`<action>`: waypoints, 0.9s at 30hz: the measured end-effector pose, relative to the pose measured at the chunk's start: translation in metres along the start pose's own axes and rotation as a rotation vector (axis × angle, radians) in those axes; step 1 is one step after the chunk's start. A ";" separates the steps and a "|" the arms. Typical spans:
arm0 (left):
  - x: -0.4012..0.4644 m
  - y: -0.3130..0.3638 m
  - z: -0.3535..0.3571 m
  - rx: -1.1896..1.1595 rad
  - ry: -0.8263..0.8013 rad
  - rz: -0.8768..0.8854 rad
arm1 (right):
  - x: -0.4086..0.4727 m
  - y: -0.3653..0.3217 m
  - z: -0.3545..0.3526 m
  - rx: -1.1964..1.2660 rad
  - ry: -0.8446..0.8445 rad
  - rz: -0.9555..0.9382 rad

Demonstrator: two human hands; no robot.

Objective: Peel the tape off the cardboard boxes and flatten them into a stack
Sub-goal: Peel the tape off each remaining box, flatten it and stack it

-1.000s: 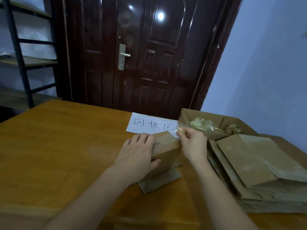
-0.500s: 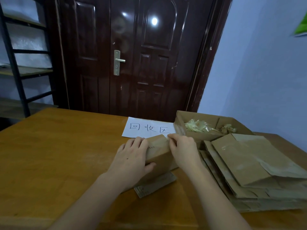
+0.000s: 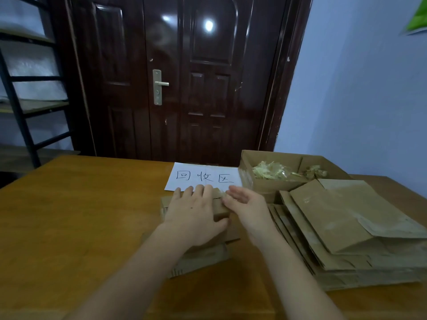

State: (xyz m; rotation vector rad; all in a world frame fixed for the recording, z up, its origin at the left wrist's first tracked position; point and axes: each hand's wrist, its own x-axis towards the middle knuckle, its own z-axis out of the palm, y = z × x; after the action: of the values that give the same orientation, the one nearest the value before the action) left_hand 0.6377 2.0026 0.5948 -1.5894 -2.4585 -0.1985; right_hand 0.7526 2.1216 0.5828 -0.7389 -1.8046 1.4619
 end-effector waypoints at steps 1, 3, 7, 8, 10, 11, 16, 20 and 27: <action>0.002 -0.001 0.003 0.005 0.003 0.035 | 0.001 0.003 0.001 0.098 -0.041 0.082; 0.006 -0.010 0.008 0.021 0.011 0.094 | 0.002 0.005 0.001 0.167 -0.092 0.138; 0.012 -0.031 0.011 0.041 0.015 0.165 | 0.000 0.008 0.004 0.139 -0.014 0.101; 0.012 -0.033 0.011 0.041 0.014 0.171 | -0.001 0.010 0.007 0.086 0.021 0.056; 0.013 -0.035 0.013 0.039 0.020 0.167 | -0.003 0.014 0.014 -0.064 0.098 -0.040; 0.013 -0.036 0.014 0.039 0.025 0.164 | -0.004 0.016 0.017 -0.121 0.125 -0.078; 0.016 -0.039 0.018 0.039 0.045 0.155 | -0.007 0.020 0.011 0.156 0.006 -0.020; 0.017 -0.039 0.020 0.037 0.051 0.161 | -0.006 0.020 0.006 0.272 -0.037 0.040; 0.018 -0.042 0.020 0.018 0.042 0.172 | 0.001 0.019 0.018 -0.333 0.171 -0.170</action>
State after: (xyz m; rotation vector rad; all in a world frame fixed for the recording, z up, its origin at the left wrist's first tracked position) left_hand 0.5902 2.0054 0.5799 -1.7595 -2.2710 -0.1798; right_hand 0.7377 2.1154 0.5623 -0.8231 -1.9460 0.9699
